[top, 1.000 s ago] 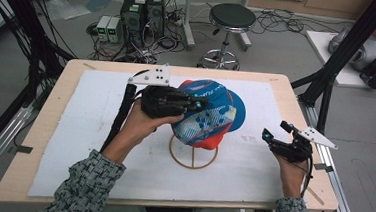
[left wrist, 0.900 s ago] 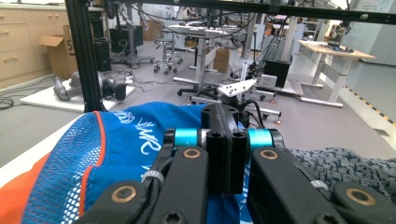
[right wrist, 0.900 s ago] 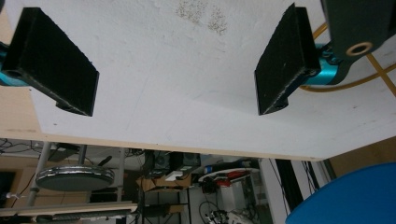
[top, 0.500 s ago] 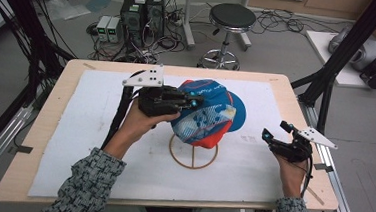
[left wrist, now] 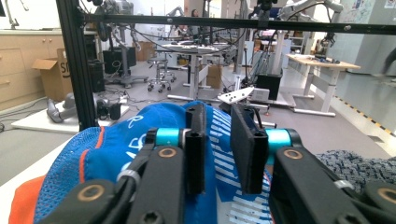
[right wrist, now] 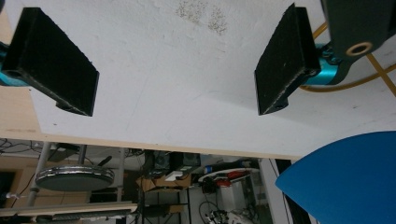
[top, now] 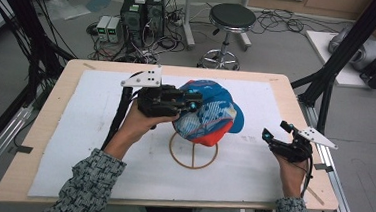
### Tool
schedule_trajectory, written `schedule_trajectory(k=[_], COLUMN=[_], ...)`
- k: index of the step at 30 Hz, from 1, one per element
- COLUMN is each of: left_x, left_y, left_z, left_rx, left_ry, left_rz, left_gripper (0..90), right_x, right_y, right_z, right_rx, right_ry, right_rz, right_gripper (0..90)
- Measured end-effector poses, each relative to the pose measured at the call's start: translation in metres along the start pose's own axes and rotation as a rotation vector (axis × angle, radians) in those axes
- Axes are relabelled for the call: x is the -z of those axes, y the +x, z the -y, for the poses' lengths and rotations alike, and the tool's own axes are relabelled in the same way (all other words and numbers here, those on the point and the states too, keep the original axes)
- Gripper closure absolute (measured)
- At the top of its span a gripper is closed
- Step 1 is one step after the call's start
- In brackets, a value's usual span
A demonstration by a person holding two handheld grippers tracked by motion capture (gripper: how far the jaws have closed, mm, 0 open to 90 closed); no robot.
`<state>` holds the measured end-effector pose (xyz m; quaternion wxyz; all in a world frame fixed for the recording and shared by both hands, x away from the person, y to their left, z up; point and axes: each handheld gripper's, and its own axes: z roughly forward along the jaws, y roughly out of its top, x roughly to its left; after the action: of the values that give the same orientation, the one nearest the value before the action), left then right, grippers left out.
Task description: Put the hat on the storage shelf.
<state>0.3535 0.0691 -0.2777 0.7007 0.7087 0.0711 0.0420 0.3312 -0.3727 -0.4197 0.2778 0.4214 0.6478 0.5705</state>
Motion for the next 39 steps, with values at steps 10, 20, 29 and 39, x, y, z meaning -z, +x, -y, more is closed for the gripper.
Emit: schedule_trajectory(k=[10,20,29,39], left_x=[0.004,0.028,0.061,0.098], left_y=[-0.002,-0.005,-0.006,-0.003], left_z=[-0.002,-0.006,-0.005,0.004], left_rx=[-0.005,-0.023,-0.036,-0.019], left_ry=[-0.025,-0.05,-0.048,-0.05], left_rz=[-0.006,-0.072,-0.195,-0.33], left_gripper=[65.4,54.7,48.9,43.6], right_x=[0.0,-0.001,-0.003,-0.003], right_y=[0.0,0.0,0.0,0.0], right_z=[0.0,0.0,0.0,-0.001], right_rx=[0.001,0.002,-0.012,-0.015], right_ry=[0.001,-0.002,-0.014,-0.013], right_rz=[0.0,-0.001,-0.007,-0.004], right_gripper=[12.9,12.9,13.0,13.0])
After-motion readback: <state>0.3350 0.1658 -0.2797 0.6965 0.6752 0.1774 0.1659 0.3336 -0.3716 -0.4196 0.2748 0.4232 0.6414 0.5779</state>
